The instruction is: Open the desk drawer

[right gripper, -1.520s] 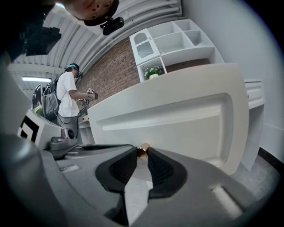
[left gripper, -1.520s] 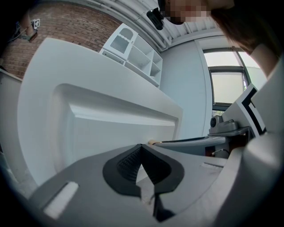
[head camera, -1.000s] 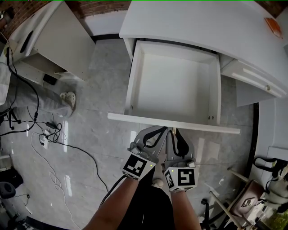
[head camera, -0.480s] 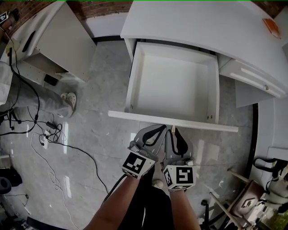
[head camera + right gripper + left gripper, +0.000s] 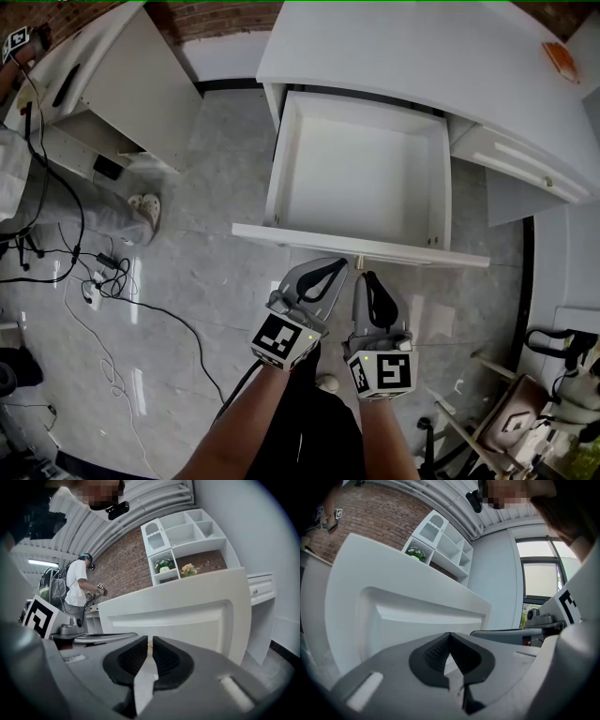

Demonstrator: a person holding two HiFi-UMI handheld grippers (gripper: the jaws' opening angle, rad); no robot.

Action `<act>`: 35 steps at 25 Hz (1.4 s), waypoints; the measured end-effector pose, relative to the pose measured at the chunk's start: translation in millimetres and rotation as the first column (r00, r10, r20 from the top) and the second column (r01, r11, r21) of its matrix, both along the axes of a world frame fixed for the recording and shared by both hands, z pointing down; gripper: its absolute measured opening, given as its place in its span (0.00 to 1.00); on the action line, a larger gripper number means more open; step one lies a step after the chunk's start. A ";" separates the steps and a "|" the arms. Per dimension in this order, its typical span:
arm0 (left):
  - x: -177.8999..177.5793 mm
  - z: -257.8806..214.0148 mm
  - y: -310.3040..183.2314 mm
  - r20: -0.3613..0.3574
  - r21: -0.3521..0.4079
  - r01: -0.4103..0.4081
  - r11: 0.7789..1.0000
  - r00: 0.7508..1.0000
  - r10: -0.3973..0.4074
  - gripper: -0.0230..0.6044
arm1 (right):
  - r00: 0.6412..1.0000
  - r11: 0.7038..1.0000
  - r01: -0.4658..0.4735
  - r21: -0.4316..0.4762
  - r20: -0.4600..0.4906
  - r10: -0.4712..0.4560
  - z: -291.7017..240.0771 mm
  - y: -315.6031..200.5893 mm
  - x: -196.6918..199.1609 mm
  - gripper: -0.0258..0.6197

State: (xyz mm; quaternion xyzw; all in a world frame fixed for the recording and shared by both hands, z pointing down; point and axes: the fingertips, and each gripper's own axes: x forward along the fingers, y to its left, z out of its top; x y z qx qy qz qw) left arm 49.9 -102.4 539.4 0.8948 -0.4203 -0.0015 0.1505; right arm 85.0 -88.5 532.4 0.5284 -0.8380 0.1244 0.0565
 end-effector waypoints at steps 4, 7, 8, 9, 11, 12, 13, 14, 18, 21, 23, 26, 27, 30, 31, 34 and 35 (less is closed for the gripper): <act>1.5 -15.2 4.2 -0.009 0.009 -0.003 1.000 1.000 0.003 0.04 | 1.000 1.000 0.000 0.020 0.012 -0.001 -13.2 1.9 6.3 0.09; 0.9 -29.2 9.2 -0.019 0.020 -0.002 1.000 1.000 0.003 0.04 | 1.000 0.998 0.015 0.055 0.013 -0.016 -32.4 5.8 7.2 0.04; 0.5 -34.5 11.1 -0.024 0.023 0.000 1.000 1.000 0.001 0.04 | 1.000 0.998 0.022 0.066 0.015 -0.023 -39.3 7.7 7.4 0.04; 0.0 -40.1 12.9 -0.030 0.027 0.004 1.000 1.000 -0.004 0.04 | 0.999 0.997 0.030 0.075 0.016 -0.031 -46.1 9.8 8.0 0.04; -2.1 -51.9 16.3 -0.041 0.033 0.023 0.999 0.999 -0.021 0.04 | 0.999 0.995 0.044 0.087 0.014 -0.045 -59.3 14.4 10.5 0.04; -3.6 -58.2 18.0 -0.044 0.037 0.033 0.999 0.999 -0.031 0.04 | 0.999 0.995 0.050 0.090 0.015 -0.051 -65.9 16.8 12.3 0.04; -5.2 -64.9 19.7 -0.044 0.041 0.041 0.998 0.998 -0.039 0.04 | 0.998 0.994 0.055 0.093 0.017 -0.056 -72.7 19.0 14.3 0.04; -6.5 -72.1 21.3 -0.045 0.046 0.046 0.998 0.998 -0.044 0.04 | 0.998 0.994 0.059 0.096 0.020 -0.061 -79.9 20.8 16.3 0.04; -11.9 -105.4 25.8 -0.049 0.066 0.048 0.997 0.998 -0.045 0.04 | 0.996 0.992 0.072 0.101 0.054 -0.078 -112.1 25.1 24.2 0.04; -22.6 -127.1 30.5 -0.093 0.055 0.060 0.997 0.994 -0.054 0.04 | 0.992 0.992 0.073 0.105 0.094 -0.083 -137.4 30.1 27.3 0.04; -30.2 -137.1 36.1 -0.128 0.034 0.071 0.997 0.989 -0.067 0.04 | 0.990 0.990 0.081 0.112 0.104 -0.093 -153.2 36.0 28.4 0.04; -38.4 -151.6 47.3 -0.130 0.030 0.076 0.997 0.989 -0.072 0.04 | 0.989 0.987 0.101 0.123 0.100 -0.113 -172.6 46.4 29.5 0.04; -40.6 -157.1 51.1 -0.124 0.034 0.076 0.997 0.990 -0.071 0.04 | 0.988 0.986 0.108 0.125 0.097 -0.121 -177.9 49.7 29.6 0.04; -44.8 -174.6 59.7 -0.103 0.053 0.075 0.996 0.992 -0.070 0.04 | 0.986 0.983 0.125 0.132 0.092 -0.137 -193.1 57.8 31.1 0.04; -45.1 -180.5 62.0 -0.097 0.060 0.075 0.995 0.993 -0.069 0.04 | 0.986 0.983 0.127 0.135 0.092 -0.140 -198.2 60.2 32.4 0.04; -44.1 -200.1 71.4 -0.088 0.073 0.066 0.995 0.994 -0.060 0.04 | 0.986 0.982 0.127 0.141 0.095 -0.141 -214.7 70.0 36.1 0.04; -43.4 -207.2 74.4 -0.085 0.077 0.062 0.995 0.995 -0.055 0.04 | 0.985 0.982 0.127 0.143 0.095 -0.141 -221.1 72.9 37.4 0.04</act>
